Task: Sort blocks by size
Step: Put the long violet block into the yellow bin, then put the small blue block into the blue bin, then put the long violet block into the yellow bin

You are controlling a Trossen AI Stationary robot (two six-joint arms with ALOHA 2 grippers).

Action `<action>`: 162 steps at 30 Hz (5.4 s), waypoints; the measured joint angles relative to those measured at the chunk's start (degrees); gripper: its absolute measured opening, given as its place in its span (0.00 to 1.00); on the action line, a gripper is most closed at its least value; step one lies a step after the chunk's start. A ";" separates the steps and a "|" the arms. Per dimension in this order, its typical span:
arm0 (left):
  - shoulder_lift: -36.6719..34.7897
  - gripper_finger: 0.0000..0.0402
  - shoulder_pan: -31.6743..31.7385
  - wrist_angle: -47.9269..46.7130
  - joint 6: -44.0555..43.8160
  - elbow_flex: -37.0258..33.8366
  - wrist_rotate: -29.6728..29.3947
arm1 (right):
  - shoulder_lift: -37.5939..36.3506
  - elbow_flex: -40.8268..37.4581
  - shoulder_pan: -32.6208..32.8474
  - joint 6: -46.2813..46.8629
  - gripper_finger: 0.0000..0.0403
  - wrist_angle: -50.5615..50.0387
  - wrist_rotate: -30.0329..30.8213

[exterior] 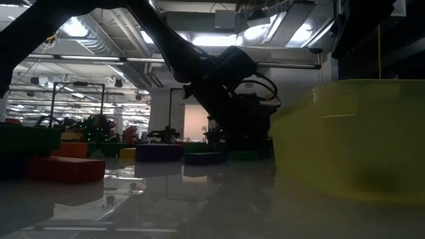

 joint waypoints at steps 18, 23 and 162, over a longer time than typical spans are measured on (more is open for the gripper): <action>-11.12 0.09 -3.26 0.84 4.94 -0.04 19.64 | 0.00 0.00 0.00 0.01 0.13 -0.44 -0.01; -12.44 0.10 -9.60 1.34 9.40 0.04 25.19 | 0.00 0.00 -0.02 0.01 0.13 -0.66 -0.01; 3.58 0.48 -23.59 -24.94 13.04 33.11 14.36 | -1.88 0.02 0.00 0.47 0.13 -0.93 4.31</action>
